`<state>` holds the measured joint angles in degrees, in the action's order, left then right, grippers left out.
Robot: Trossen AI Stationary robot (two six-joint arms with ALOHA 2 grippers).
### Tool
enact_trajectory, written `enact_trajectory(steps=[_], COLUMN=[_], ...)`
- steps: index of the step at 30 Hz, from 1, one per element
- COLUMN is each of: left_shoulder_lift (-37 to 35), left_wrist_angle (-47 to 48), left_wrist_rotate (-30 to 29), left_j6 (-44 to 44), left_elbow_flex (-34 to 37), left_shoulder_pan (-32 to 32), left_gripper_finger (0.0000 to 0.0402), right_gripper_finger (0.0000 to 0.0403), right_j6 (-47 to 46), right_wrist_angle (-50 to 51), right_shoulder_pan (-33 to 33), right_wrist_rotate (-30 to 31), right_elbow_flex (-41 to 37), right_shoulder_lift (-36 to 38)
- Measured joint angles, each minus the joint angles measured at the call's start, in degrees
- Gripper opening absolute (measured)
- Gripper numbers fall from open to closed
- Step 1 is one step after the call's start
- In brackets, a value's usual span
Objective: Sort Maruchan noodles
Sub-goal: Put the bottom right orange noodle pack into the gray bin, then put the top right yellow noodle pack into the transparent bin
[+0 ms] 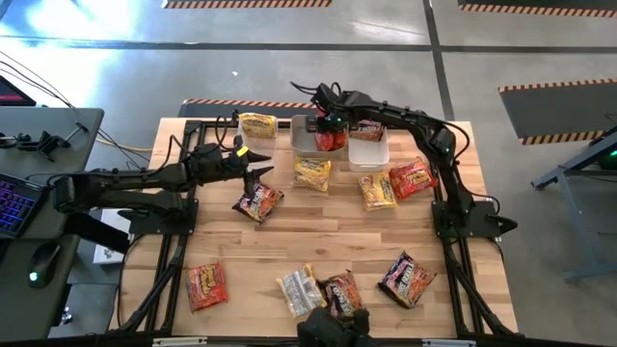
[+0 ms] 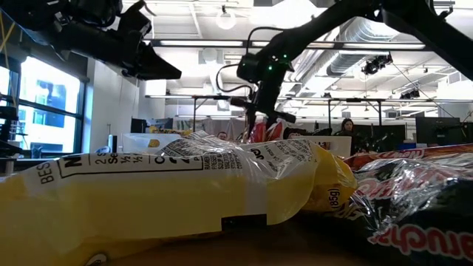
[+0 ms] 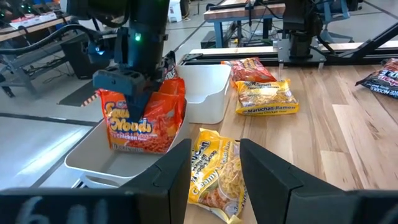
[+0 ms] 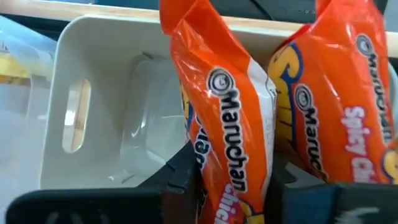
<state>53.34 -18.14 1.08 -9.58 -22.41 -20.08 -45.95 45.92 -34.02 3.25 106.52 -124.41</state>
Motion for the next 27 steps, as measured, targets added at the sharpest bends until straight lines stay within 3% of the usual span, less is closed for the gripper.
enact_trajectory(steps=[9,14,18,23,27], left_shoulder_lift=[0.00,0.00,0.00,0.00,0.00], left_wrist_angle=[0.04,0.34,0.36,0.42,0.56], left_wrist_rotate=[0.00,0.00,0.00,0.00,0.00], left_j6=[0.00,-0.02,-0.02,-0.04,0.11], left_elbow_flex=[0.00,0.00,0.00,0.00,0.00], left_shoulder_pan=[0.00,0.00,0.00,0.00,0.00], left_gripper_finger=[0.0129,0.0129,0.0129,0.0129,0.0129], right_gripper_finger=[0.0185,0.0216,0.0220,0.0215,0.0167], right_j6=[1.18,3.52,7.17,15.65,26.83], right_wrist_angle=[-0.51,-0.32,2.52,13.77,22.47], right_shoulder_pan=[-0.09,-0.02,0.31,0.93,4.09], right_wrist_rotate=[3.00,3.02,3.84,7.04,15.18], right_elbow_flex=[0.00,1.67,7.29,19.02,27.21], right_shoulder_lift=[-0.10,-0.10,-0.10,-0.10,0.04])
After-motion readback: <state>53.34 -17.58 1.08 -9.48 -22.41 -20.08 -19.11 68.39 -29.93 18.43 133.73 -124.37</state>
